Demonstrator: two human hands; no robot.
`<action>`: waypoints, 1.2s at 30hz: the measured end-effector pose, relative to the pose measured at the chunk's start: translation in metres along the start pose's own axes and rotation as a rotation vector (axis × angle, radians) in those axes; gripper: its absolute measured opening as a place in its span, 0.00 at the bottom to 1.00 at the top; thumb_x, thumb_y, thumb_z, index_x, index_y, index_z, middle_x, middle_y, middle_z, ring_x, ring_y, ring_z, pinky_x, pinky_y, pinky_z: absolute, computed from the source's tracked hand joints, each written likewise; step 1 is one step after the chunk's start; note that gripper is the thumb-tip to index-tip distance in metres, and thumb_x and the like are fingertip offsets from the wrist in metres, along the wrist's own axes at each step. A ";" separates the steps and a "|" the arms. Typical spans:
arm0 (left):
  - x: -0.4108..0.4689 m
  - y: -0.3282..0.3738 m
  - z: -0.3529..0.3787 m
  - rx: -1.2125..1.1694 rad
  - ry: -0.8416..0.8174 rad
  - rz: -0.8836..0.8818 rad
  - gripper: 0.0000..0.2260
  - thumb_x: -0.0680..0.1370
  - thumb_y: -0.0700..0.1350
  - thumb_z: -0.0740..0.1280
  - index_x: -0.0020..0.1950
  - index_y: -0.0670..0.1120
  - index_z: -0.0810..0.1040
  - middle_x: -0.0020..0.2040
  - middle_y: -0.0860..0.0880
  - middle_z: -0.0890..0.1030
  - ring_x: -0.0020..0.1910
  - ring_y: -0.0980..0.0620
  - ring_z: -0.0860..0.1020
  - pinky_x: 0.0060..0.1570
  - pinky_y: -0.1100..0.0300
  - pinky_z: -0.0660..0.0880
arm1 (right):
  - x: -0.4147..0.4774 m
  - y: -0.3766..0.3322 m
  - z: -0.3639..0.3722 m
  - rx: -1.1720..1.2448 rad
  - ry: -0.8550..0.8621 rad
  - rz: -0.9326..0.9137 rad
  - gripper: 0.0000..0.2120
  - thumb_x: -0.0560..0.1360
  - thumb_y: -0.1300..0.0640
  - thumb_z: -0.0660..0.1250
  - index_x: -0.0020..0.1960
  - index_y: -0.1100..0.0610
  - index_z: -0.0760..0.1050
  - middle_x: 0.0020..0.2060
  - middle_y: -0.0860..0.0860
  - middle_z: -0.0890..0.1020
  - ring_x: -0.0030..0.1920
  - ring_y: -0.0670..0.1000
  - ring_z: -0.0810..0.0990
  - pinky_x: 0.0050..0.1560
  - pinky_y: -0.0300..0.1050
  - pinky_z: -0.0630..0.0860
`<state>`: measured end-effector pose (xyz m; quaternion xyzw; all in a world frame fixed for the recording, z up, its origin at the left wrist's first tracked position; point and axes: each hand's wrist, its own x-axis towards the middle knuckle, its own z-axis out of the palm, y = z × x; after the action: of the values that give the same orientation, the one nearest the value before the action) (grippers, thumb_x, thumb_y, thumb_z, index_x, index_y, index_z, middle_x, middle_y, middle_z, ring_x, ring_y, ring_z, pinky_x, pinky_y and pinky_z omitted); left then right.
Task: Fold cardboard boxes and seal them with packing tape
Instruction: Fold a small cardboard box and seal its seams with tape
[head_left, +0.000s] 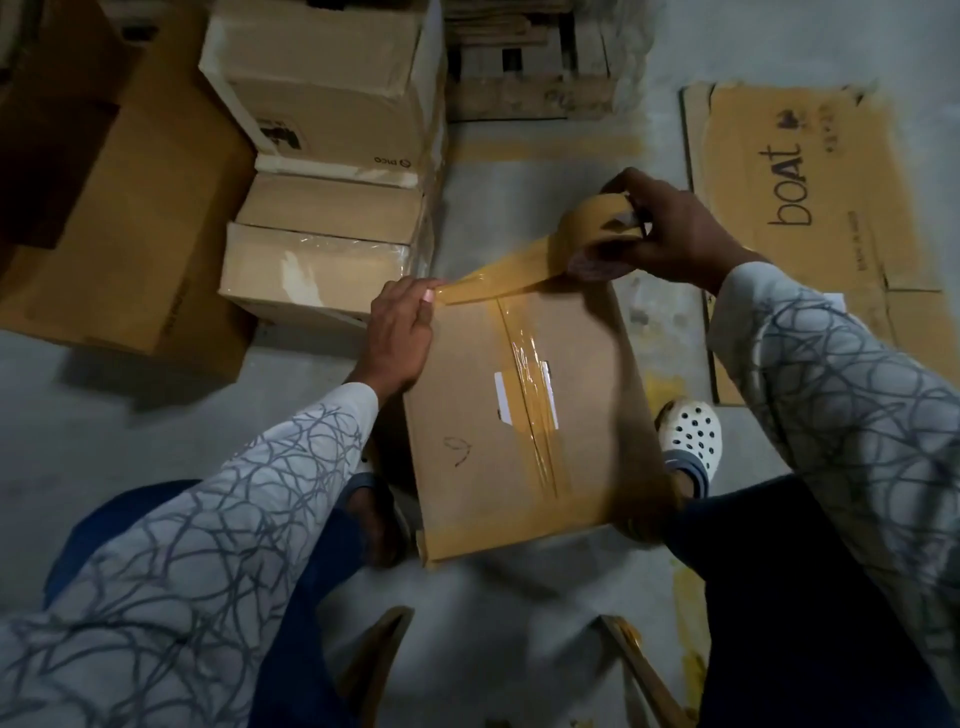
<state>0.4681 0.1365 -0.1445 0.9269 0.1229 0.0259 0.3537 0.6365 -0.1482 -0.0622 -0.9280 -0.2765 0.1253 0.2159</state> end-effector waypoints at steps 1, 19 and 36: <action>0.000 0.001 0.002 -0.002 0.000 0.014 0.19 0.84 0.45 0.53 0.66 0.43 0.79 0.61 0.41 0.80 0.62 0.42 0.74 0.64 0.53 0.67 | 0.000 0.004 0.003 -0.023 0.030 -0.014 0.26 0.72 0.58 0.76 0.67 0.57 0.71 0.52 0.63 0.79 0.52 0.65 0.78 0.48 0.57 0.76; 0.012 0.030 0.004 0.142 0.064 -0.122 0.20 0.78 0.44 0.54 0.56 0.39 0.83 0.53 0.37 0.83 0.52 0.38 0.79 0.56 0.51 0.71 | 0.015 0.083 0.029 -0.406 -0.085 0.186 0.22 0.68 0.62 0.72 0.61 0.53 0.76 0.49 0.62 0.82 0.51 0.65 0.79 0.53 0.58 0.78; 0.070 0.128 0.095 0.273 -0.157 0.119 0.19 0.85 0.56 0.52 0.60 0.52 0.81 0.57 0.45 0.83 0.56 0.41 0.79 0.59 0.49 0.73 | -0.004 0.090 0.025 -0.057 -0.140 0.239 0.16 0.78 0.57 0.69 0.65 0.54 0.77 0.57 0.59 0.83 0.57 0.63 0.80 0.56 0.53 0.76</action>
<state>0.5752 -0.0001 -0.1333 0.9711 0.0423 -0.0427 0.2311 0.6658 -0.2101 -0.1262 -0.9491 -0.1819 0.2066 0.1533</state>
